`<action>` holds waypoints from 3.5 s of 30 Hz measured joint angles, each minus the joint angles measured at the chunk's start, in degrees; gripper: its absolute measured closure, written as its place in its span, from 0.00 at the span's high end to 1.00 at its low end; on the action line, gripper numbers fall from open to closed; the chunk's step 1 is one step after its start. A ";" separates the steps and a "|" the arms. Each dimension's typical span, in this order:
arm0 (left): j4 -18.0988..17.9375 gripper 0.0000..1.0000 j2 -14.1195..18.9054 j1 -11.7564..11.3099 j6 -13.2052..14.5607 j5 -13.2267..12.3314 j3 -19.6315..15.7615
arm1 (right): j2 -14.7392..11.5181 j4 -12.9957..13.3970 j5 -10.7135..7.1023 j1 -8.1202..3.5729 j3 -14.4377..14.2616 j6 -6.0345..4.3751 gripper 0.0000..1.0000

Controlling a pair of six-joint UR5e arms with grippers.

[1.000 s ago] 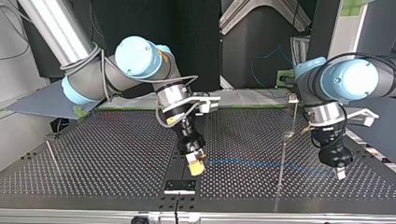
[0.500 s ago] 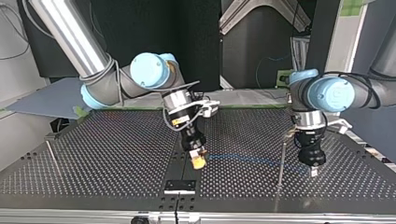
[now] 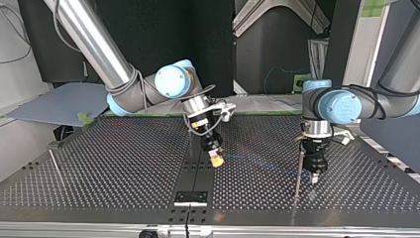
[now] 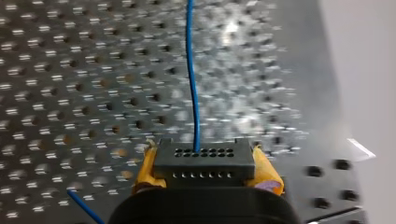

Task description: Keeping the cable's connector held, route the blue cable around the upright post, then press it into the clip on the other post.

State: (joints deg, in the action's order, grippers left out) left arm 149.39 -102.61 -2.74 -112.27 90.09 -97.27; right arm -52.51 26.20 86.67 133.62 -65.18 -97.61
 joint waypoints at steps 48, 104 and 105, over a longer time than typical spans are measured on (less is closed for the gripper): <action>7.82 0.84 -4.56 1.53 -3.96 0.12 0.00 | 10.43 -1.44 0.92 0.18 -4.65 0.55 0.00; 5.74 0.81 -5.38 0.71 -4.73 -0.23 0.00 | 32.15 10.47 7.02 -2.07 -11.04 -2.87 0.00; 5.71 0.81 -5.39 0.67 -4.75 -0.23 0.00 | 32.32 10.67 7.02 -2.13 -11.07 -2.98 0.00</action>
State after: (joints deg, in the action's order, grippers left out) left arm 155.10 -108.00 -2.07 -117.02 89.86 -97.27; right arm -20.19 36.86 93.69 131.49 -76.25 -100.59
